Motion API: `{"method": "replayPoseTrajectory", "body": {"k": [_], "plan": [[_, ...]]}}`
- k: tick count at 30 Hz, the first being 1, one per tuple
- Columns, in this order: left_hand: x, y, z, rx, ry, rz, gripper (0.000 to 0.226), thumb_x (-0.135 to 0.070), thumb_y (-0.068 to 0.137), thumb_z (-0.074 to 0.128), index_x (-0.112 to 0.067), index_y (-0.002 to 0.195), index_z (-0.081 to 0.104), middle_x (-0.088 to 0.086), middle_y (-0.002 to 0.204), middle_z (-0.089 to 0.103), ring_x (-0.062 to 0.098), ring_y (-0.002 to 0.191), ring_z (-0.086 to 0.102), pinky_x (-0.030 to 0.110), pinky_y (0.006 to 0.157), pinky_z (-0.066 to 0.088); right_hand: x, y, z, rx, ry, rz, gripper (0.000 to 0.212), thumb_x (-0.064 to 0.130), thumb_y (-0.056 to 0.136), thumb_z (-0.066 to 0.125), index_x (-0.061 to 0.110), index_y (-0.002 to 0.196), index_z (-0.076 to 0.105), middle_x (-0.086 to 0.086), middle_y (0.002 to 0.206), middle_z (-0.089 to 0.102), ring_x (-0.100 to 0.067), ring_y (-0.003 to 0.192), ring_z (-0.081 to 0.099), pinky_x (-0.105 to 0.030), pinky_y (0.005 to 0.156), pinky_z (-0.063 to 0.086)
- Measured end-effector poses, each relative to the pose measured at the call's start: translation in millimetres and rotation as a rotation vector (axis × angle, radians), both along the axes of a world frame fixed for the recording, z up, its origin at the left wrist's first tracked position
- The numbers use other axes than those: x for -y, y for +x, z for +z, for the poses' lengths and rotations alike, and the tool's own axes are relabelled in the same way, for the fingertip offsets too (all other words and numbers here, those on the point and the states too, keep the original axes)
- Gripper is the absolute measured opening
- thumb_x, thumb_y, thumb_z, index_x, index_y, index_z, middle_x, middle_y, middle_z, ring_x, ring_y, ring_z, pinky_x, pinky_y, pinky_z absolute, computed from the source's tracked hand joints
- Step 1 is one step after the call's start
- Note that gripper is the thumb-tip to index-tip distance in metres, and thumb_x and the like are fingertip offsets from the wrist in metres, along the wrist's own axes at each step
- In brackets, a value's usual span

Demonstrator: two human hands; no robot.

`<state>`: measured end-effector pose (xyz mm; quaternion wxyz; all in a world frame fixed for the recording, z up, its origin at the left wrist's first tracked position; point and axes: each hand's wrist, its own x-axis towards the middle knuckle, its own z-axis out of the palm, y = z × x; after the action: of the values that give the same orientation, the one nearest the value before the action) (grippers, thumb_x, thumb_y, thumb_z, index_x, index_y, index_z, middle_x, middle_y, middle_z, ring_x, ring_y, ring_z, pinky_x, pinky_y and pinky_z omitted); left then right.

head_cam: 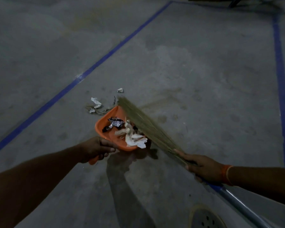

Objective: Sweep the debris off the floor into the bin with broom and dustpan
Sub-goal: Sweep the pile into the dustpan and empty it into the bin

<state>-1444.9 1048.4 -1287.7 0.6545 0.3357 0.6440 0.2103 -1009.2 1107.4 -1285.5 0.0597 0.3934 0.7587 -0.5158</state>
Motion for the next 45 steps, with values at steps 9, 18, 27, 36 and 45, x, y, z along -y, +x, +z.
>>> {"method": "replayPoseTrajectory", "body": {"k": [9,18,27,36,45], "plan": [[2.6,-4.4,-2.7,0.016,0.022,0.024,0.026,0.006,0.09,0.061,-0.011,0.094,0.079,0.004,0.057,0.063,0.006,0.044,0.052,0.016,0.041,0.039,13.0,-8.0,18.4,-0.098,-0.024,-0.004,0.06,0.023,0.102,0.048,0.065,0.138,0.026,0.001,0.11,0.066,-0.018,0.062,0.06,-0.027,0.06,0.054],[9.6,-32.3,4.6,-0.04,0.049,0.032,0.023,0.003,0.088,0.065,-0.012,0.098,0.08,0.008,0.063,0.064,0.008,0.049,0.054,0.019,0.043,0.042,-9.8,-12.6,41.6,-0.076,0.021,-0.021,0.058,0.021,0.101,0.047,0.064,0.137,0.03,0.025,0.111,0.065,-0.013,0.055,0.058,-0.026,0.055,0.052],[36.0,-66.9,15.4,-0.064,0.023,0.067,0.023,0.001,0.09,0.063,-0.012,0.098,0.08,0.005,0.063,0.066,0.008,0.053,0.056,0.02,0.046,0.044,-57.5,-40.8,58.7,-0.1,0.129,-0.051,0.059,0.024,0.101,0.047,0.064,0.139,0.025,0.016,0.077,0.069,-0.016,0.057,0.059,-0.032,0.057,0.056],[70.7,-108.9,29.2,-0.102,0.002,0.186,0.022,0.003,0.09,0.063,-0.008,0.1,0.079,0.013,0.066,0.061,0.011,0.053,0.055,0.02,0.045,0.043,-102.8,-75.3,50.0,-0.023,0.165,-0.064,0.059,0.028,0.101,0.046,0.07,0.135,0.023,-0.014,0.087,0.065,-0.025,0.062,0.061,-0.042,0.057,0.059],[104.3,-153.2,31.8,-0.13,-0.056,0.289,0.021,0.003,0.09,0.063,-0.007,0.101,0.078,0.016,0.073,0.063,0.013,0.055,0.055,0.02,0.044,0.043,-143.6,-97.0,37.1,0.117,0.248,-0.046,0.061,0.021,0.102,0.045,0.064,0.139,0.02,-0.013,0.085,0.066,-0.028,0.061,0.064,-0.032,0.052,0.057]]}}
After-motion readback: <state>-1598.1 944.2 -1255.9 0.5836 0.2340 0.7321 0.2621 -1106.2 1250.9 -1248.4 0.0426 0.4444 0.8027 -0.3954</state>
